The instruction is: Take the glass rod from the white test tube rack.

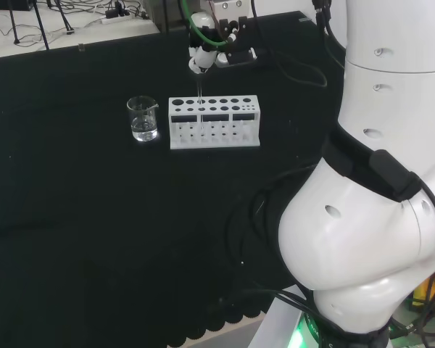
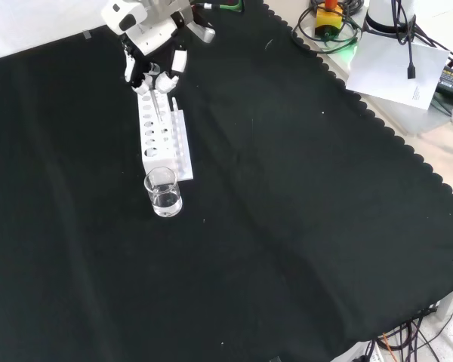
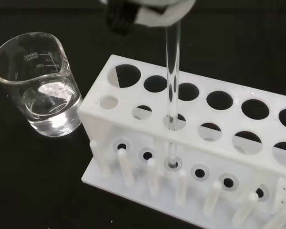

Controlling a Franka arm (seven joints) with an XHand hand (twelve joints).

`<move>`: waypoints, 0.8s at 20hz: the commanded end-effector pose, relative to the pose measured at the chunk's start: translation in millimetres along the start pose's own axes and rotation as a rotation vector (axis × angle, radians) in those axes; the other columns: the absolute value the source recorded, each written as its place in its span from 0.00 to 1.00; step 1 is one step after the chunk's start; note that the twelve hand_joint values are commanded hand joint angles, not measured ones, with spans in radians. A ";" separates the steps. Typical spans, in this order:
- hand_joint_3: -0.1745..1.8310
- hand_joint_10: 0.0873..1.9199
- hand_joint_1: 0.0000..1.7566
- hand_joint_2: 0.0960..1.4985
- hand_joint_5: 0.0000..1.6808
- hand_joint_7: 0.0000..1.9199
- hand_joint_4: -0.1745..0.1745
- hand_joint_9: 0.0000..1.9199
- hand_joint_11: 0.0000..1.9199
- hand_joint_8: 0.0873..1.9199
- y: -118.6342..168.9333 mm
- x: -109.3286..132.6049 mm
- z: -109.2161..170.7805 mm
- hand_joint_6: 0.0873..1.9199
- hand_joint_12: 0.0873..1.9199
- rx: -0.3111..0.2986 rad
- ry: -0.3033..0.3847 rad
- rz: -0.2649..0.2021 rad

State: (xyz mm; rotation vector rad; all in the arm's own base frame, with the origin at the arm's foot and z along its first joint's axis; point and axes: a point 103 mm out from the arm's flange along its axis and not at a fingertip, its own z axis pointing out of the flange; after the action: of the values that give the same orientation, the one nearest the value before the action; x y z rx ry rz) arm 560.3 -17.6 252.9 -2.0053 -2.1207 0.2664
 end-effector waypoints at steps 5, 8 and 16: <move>0.32 0.46 0.71 0.53 0.59 0.62 0.00 0.80 0.87 0.48 8.1 8.2 -1.3 0.47 0.48 -0.052 -0.035 -0.001; 0.40 0.48 0.73 0.47 0.60 0.61 0.00 0.81 0.86 0.54 3.1 7.1 -7.0 0.43 0.42 -0.134 -0.028 0.007; 0.46 0.47 0.75 0.42 0.64 0.63 0.00 0.81 0.84 0.55 -25.2 9.3 -52.9 0.38 0.37 -0.235 0.001 0.000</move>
State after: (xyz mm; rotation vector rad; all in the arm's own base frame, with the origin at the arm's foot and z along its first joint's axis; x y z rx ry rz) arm 560.7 -11.1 273.3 -2.0868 -2.2128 0.1340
